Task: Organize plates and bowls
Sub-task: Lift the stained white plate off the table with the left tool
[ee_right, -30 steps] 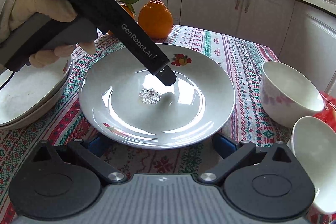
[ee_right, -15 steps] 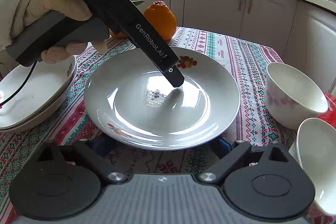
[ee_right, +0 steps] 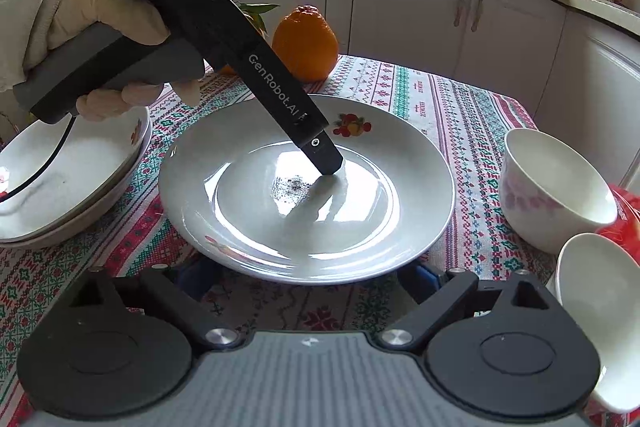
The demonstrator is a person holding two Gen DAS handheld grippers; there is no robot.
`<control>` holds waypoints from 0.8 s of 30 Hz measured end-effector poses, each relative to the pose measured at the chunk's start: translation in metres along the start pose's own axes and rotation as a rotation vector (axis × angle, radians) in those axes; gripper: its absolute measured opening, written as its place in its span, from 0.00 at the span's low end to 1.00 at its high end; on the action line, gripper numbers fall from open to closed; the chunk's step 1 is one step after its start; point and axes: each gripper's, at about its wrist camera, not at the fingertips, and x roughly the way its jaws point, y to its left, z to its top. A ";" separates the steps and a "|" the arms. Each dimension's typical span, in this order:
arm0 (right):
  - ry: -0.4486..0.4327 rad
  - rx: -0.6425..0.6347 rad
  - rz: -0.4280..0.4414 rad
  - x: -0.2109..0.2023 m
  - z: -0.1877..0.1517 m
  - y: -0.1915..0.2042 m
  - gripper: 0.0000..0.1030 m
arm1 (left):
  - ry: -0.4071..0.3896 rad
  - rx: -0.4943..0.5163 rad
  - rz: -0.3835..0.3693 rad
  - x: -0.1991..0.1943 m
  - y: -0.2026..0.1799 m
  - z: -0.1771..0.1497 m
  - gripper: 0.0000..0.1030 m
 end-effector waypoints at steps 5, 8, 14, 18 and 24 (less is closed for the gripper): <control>-0.003 -0.011 0.006 -0.004 0.002 0.001 0.94 | -0.015 0.001 0.003 -0.011 -0.002 -0.003 0.77; -0.010 -0.020 0.009 -0.008 0.003 0.003 0.94 | -0.028 -0.002 0.008 -0.019 -0.004 -0.004 0.77; -0.027 -0.046 0.016 -0.019 0.005 0.010 0.94 | -0.059 -0.004 0.028 -0.042 -0.008 -0.010 0.77; -0.043 -0.059 0.038 -0.028 0.008 0.015 0.94 | -0.079 -0.018 0.047 -0.058 -0.009 -0.017 0.77; -0.056 -0.102 0.073 -0.039 0.012 0.026 0.94 | -0.106 -0.047 0.079 -0.083 -0.012 -0.033 0.77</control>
